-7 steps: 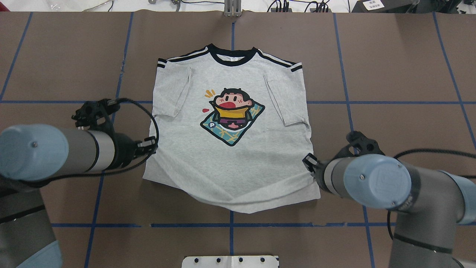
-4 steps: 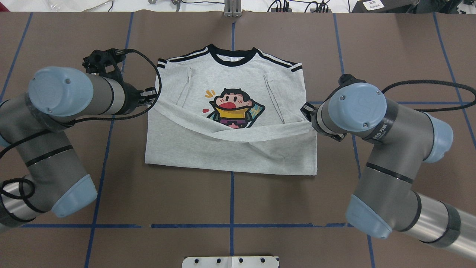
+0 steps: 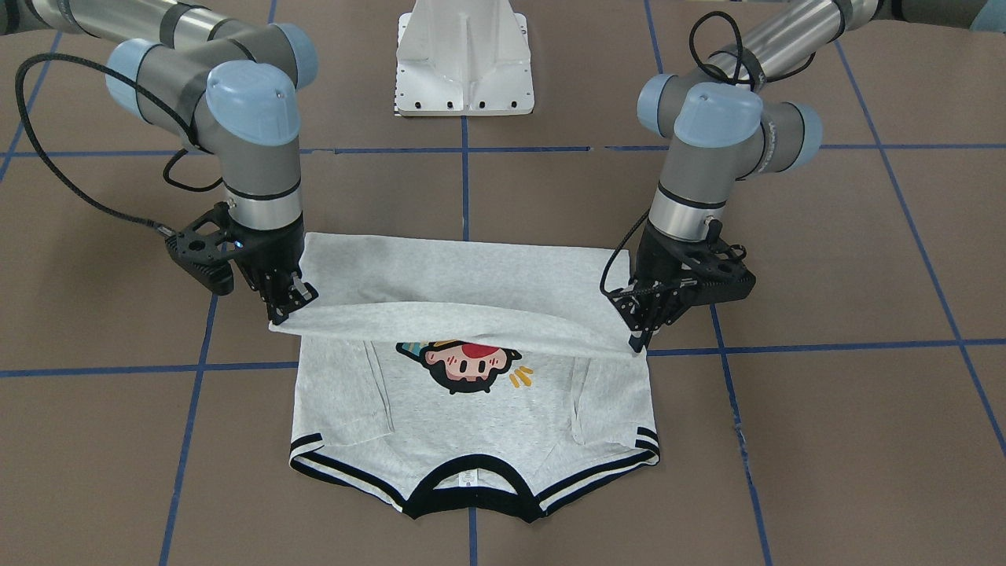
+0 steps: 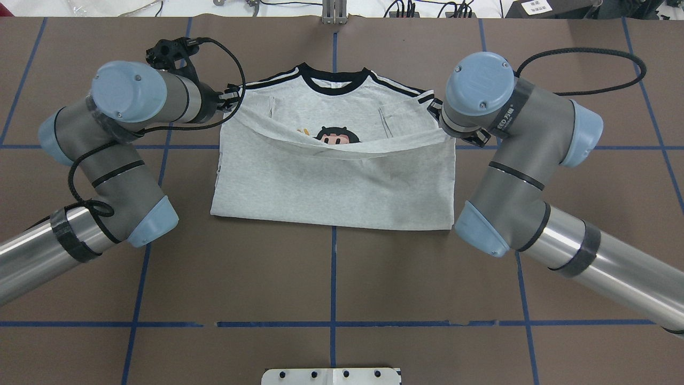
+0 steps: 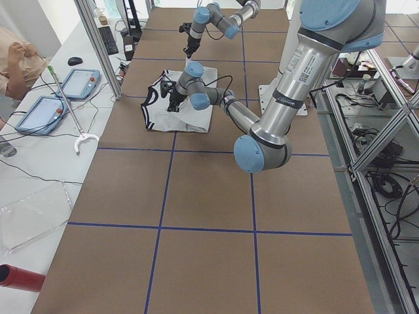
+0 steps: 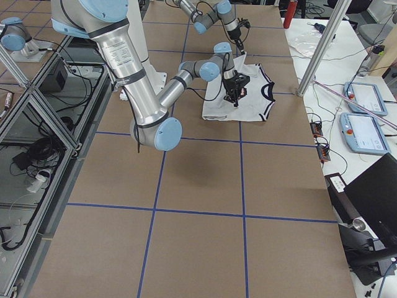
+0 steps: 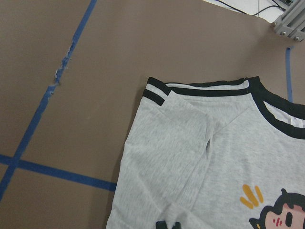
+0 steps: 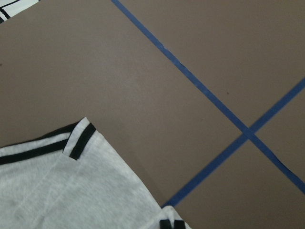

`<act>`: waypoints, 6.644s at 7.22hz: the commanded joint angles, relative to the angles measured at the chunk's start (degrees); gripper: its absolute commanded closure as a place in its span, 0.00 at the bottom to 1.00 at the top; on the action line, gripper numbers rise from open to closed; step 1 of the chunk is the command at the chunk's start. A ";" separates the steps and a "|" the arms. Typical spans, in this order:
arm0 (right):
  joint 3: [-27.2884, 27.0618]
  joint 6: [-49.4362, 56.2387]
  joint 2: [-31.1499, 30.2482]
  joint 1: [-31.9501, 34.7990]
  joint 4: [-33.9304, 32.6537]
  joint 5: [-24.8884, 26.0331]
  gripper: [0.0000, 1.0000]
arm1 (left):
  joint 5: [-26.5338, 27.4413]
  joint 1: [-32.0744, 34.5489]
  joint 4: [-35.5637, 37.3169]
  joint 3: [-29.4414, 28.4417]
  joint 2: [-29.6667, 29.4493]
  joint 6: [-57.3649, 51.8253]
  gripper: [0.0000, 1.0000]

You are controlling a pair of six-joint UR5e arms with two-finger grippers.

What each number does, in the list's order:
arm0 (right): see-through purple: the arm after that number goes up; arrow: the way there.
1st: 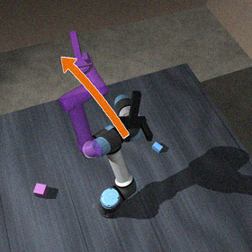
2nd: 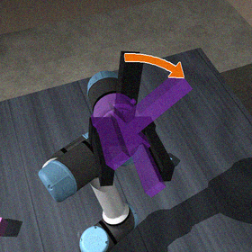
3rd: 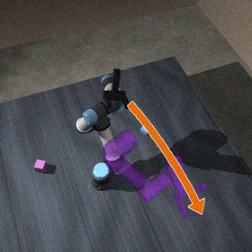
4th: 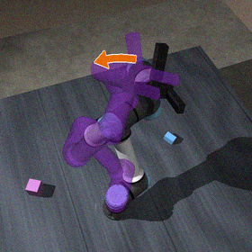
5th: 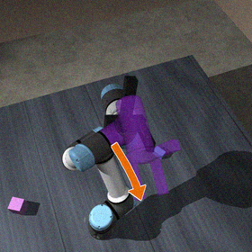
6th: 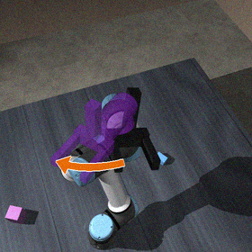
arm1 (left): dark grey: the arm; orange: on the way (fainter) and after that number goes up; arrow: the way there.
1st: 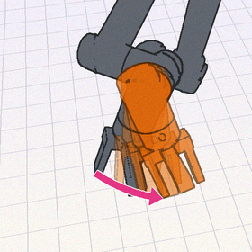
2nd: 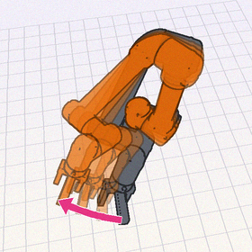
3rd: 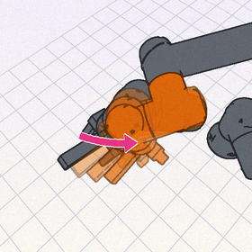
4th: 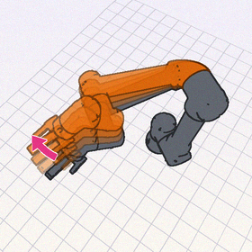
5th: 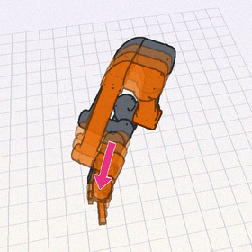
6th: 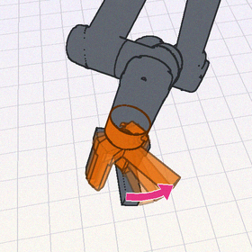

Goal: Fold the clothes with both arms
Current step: 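Open both grippers at the collar and raise them off the shirt, then lower the right gripper and grasp the folded edge corner nearest it, then drag the folded shirt with the right gripper, rotating it, while the left arm withdraws, then move both grippers to the edges of the rotated folded shirt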

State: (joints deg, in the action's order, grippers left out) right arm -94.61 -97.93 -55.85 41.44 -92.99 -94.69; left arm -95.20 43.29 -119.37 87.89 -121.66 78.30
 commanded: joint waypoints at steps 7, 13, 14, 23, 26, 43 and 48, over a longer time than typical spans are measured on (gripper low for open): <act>17.88 4.06 6.53 3.64 14.50 -0.40 0.79 | 2.47 3.64 -13.79 -16.26 -4.02 -4.04 0.69; -6.43 5.04 -8.54 -1.88 14.59 -2.86 0.00 | -6.98 7.07 -15.72 -14.16 -2.97 -6.23 0.53; -7.16 -1.58 -9.88 -5.37 14.76 -2.25 0.00 | -9.54 7.42 -15.89 -12.41 -0.88 -7.02 0.45; -5.41 -18.35 -15.16 -11.12 19.07 -2.34 0.99 | -9.83 8.39 -16.34 -11.25 -0.51 -8.78 0.36; -6.46 -18.35 -15.00 -11.21 19.07 -2.60 1.00 | -9.83 8.39 -16.42 -11.25 0.02 -8.78 0.36; -40.40 -25.55 -27.78 -32.12 -2.72 -20.44 0.00 | -20.61 -11.69 -5.38 25.75 18.92 18.80 0.02; -29.77 -6.68 -18.51 -4.55 -2.46 -19.39 0.00 | -12.13 -24.56 4.41 21.47 13.92 27.08 0.11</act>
State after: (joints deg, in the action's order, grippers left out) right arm -126.12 -109.41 -74.89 32.90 -95.55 -114.67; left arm -108.61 20.85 -115.68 111.90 -106.19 104.10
